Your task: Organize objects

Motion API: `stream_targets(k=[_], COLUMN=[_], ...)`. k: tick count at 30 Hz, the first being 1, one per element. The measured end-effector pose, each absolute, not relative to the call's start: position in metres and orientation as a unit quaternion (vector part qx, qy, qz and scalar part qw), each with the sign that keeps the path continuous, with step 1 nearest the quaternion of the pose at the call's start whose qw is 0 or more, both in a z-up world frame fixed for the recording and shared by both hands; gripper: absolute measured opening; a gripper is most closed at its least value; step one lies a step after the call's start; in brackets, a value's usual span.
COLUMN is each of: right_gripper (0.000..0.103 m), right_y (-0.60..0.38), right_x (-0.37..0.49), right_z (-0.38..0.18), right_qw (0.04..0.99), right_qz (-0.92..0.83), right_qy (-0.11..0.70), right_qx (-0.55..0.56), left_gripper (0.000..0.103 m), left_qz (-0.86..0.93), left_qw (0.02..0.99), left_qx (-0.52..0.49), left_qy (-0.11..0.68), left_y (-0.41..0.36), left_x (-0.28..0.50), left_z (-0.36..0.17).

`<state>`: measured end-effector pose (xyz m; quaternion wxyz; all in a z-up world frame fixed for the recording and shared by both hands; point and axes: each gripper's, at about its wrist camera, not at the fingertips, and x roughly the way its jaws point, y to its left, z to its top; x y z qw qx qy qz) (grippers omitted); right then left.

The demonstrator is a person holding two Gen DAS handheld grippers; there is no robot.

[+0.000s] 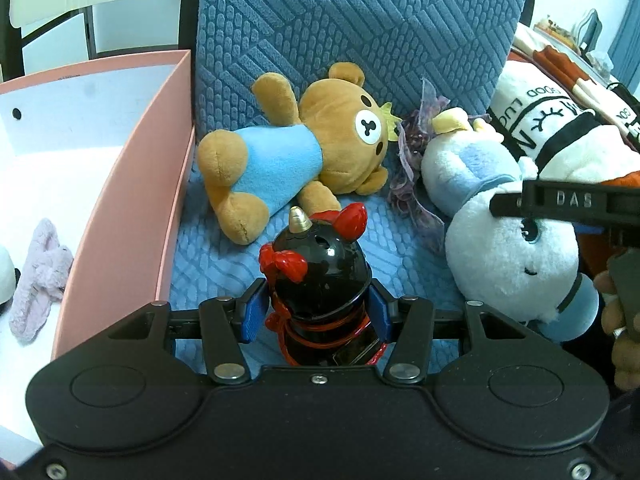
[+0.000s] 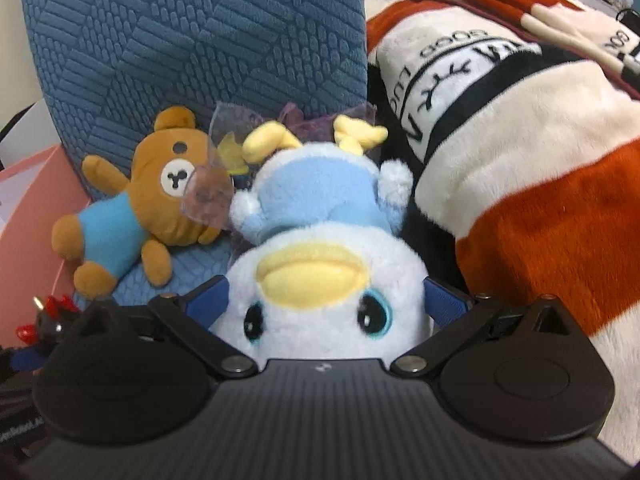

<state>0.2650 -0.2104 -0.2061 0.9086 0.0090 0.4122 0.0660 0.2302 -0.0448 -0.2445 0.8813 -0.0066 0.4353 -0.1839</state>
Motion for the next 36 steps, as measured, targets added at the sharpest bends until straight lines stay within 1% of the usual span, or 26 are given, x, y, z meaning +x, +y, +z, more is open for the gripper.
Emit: stream_targets(k=[5, 14, 17, 23, 28, 30, 36], right_gripper=[0.103, 0.103, 0.103, 0.103, 0.086, 0.082, 0.077], right_y=[-0.211, -0.184, -0.186, -0.2, -0.196, -0.193, -0.199], right_x=[0.274, 0.309, 0.321, 0.324, 0.309, 0.298, 0.27], right_z=[-0.206, -0.226, -0.237, -0.238, -0.229, -0.222, -0.199], right_qw=[0.916, 0.901, 0.879, 0.871, 0.885, 0.893, 0.909], right_qz=[0.061, 0.069, 0.098, 0.123, 0.112, 0.111, 0.118], right_qy=[0.397, 0.421, 0.464, 0.476, 0.451, 0.434, 0.4], right_qx=[0.014, -0.08, -0.053, -0.023, -0.033, -0.041, -0.005], left_gripper=[0.049, 0.049, 0.049, 0.049, 0.049, 0.049, 0.049], left_qz=[-0.184, -0.171, -0.168, -0.172, -0.171, -0.171, -0.172], left_qw=[0.881, 0.879, 0.879, 0.877, 0.88, 0.881, 0.883], left_qx=[-0.008, -0.001, 0.001, 0.006, 0.0, -0.004, -0.007], left_qy=[0.435, 0.446, 0.446, 0.448, 0.443, 0.441, 0.437], left_y=[-0.045, -0.046, -0.047, -0.046, -0.041, -0.039, -0.031], left_x=[0.231, 0.233, 0.234, 0.233, 0.232, 0.232, 0.23], left_z=[-0.244, -0.251, -0.252, -0.252, -0.248, -0.245, -0.241])
